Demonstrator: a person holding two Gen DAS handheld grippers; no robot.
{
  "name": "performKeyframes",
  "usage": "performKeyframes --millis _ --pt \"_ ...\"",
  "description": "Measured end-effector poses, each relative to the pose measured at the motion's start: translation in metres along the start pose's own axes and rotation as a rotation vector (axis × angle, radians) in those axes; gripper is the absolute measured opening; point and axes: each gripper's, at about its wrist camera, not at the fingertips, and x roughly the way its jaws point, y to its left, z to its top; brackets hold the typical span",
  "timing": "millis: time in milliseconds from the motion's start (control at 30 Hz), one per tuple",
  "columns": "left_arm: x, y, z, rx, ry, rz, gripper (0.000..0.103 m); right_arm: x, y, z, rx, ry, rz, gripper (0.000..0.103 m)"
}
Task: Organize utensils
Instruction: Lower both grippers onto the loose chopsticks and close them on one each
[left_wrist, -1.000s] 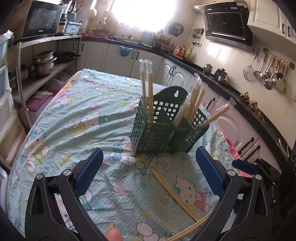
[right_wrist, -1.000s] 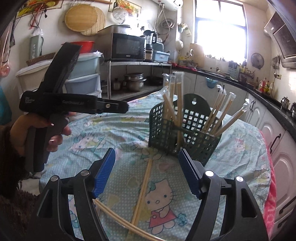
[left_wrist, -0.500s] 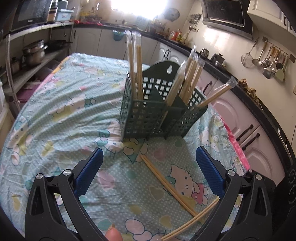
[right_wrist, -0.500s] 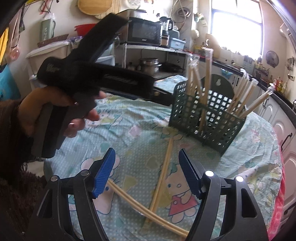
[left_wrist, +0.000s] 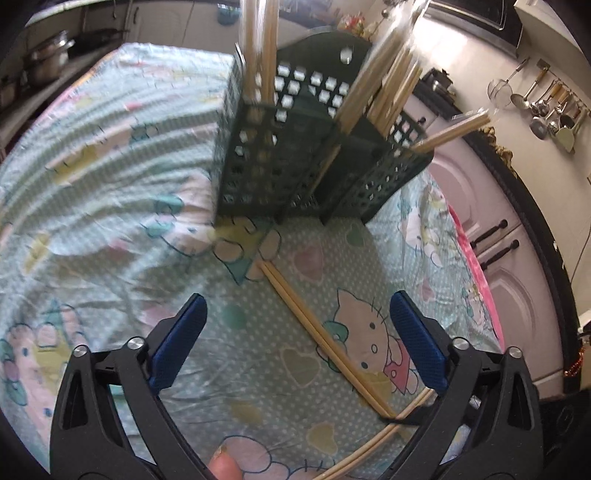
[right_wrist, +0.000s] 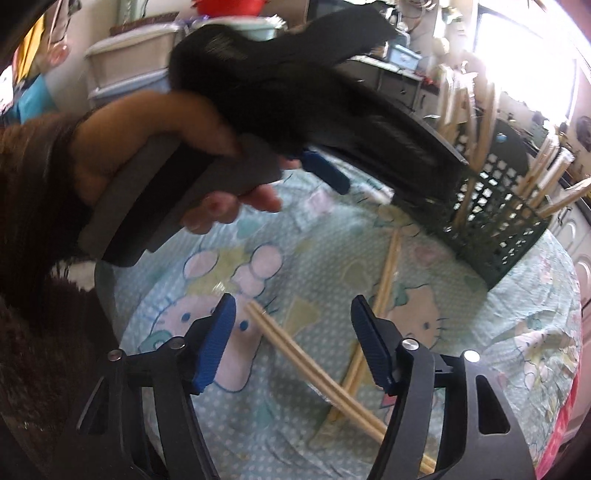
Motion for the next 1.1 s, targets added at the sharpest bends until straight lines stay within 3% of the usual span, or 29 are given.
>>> performKeyframes --millis 233,533,733,900,1000,1100 --pt "0.025 -0.001 -0.001 -0.025 0.070 -0.032 0.079 0.015 0.008 -0.005 -0.020 0.051 0.016 0.055" --pt "0.042 0.000 0.011 -0.044 0.097 0.012 0.070 0.032 0.005 -0.003 -0.002 0.093 0.020 0.041" --pt "0.047 0.003 0.015 -0.044 0.100 0.055 0.053 0.034 0.007 0.000 -0.012 0.088 0.018 0.025" --pt "0.047 0.010 0.017 -0.039 0.102 0.109 0.026 0.031 0.007 0.001 -0.021 0.090 -0.002 0.010" --pt "0.047 0.015 0.019 -0.042 0.100 0.118 0.017 0.026 0.005 0.003 -0.019 0.080 -0.011 0.007" --pt "0.044 0.021 0.018 -0.055 0.096 0.097 0.014 0.013 0.000 0.002 -0.012 0.056 -0.013 0.007"
